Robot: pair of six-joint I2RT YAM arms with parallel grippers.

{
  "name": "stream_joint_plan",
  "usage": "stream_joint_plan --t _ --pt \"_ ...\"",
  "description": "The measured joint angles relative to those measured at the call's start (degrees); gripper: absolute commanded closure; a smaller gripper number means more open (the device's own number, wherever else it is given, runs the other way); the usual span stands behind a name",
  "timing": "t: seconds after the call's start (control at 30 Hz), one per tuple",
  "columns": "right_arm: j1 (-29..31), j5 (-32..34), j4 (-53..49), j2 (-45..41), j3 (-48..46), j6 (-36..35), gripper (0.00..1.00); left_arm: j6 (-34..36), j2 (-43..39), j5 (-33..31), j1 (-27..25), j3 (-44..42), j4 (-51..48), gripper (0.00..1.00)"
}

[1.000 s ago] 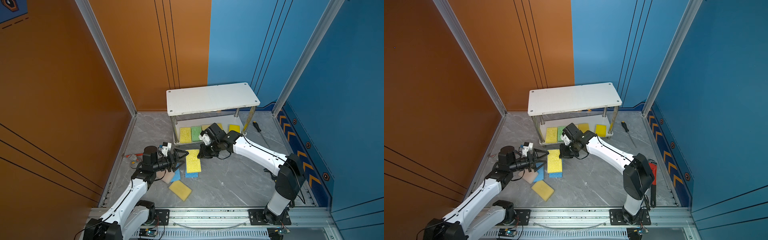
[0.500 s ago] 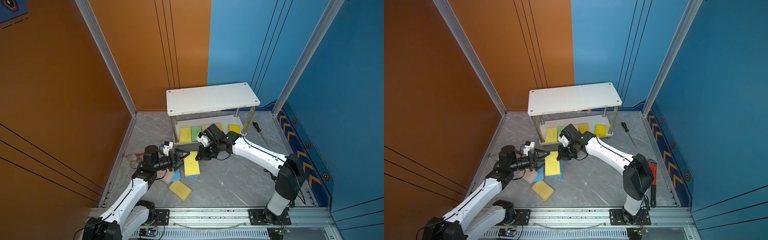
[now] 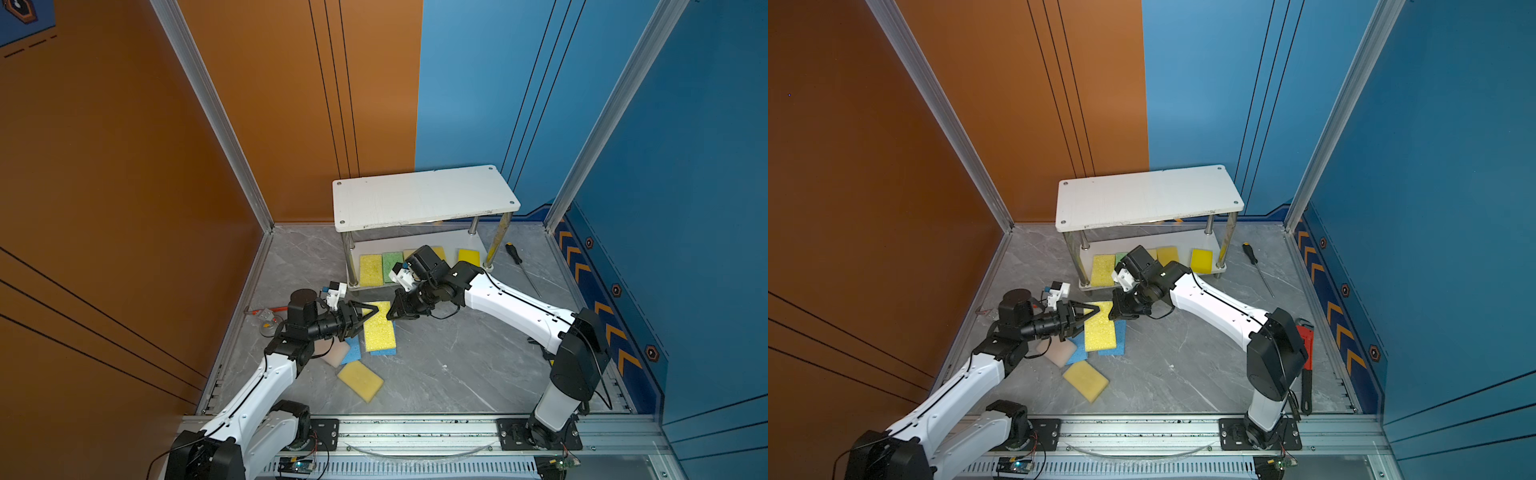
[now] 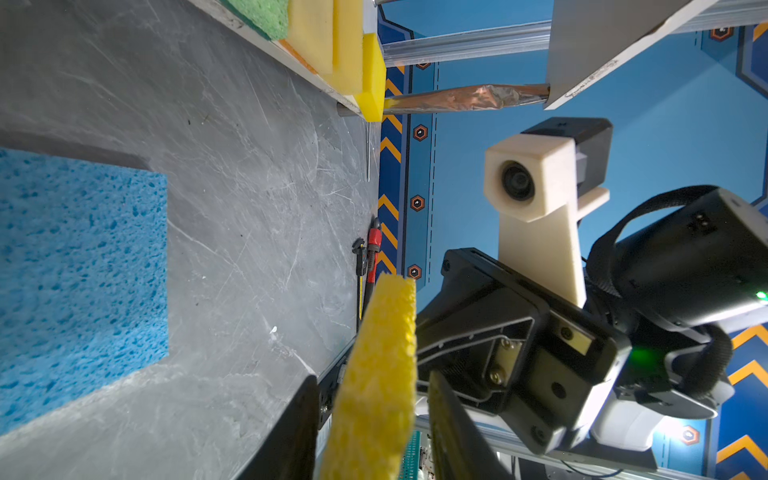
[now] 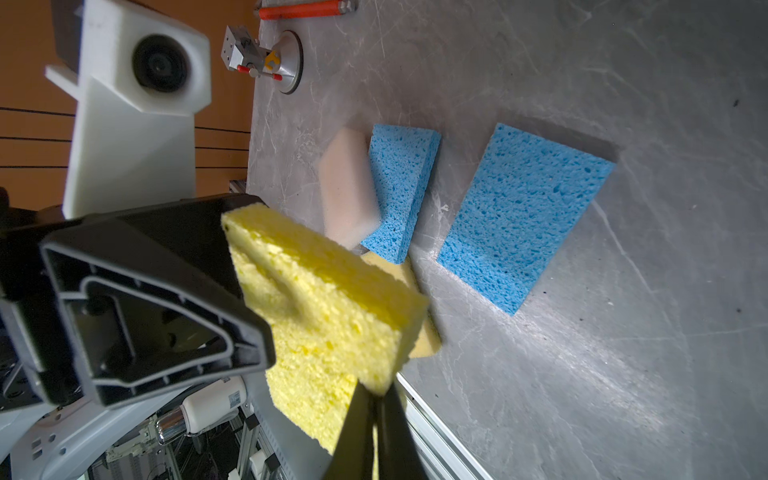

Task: Place and organize the cleaning sponges onto the shelf
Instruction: 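Carry the pale yellow sponge up toward the shelf top with the right gripper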

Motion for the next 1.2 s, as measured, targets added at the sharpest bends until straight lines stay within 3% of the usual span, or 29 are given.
stream_joint_plan --t 0.07,0.13,0.33,0.8,1.2 --pt "0.11 -0.31 0.0 0.0 0.02 0.0 0.93 0.04 -0.09 0.02 0.11 0.0 -0.02 0.67" --pt "0.17 -0.44 -0.02 0.0 0.22 0.0 0.93 -0.07 -0.17 0.02 0.22 0.0 -0.02 0.79" --pt "0.26 -0.74 -0.04 -0.02 0.74 0.0 0.92 0.02 -0.22 0.04 0.37 0.0 0.33 0.96" --pt "0.39 -0.74 0.57 -0.74 0.31 0.2 0.86 -0.04 -0.96 0.0 0.37 0.0 0.35 1.0" --pt "0.55 -0.79 1.73 -2.51 -0.46 0.42 0.7 -0.52 -3.76 -0.92 0.31 -0.02 0.35 1.0"
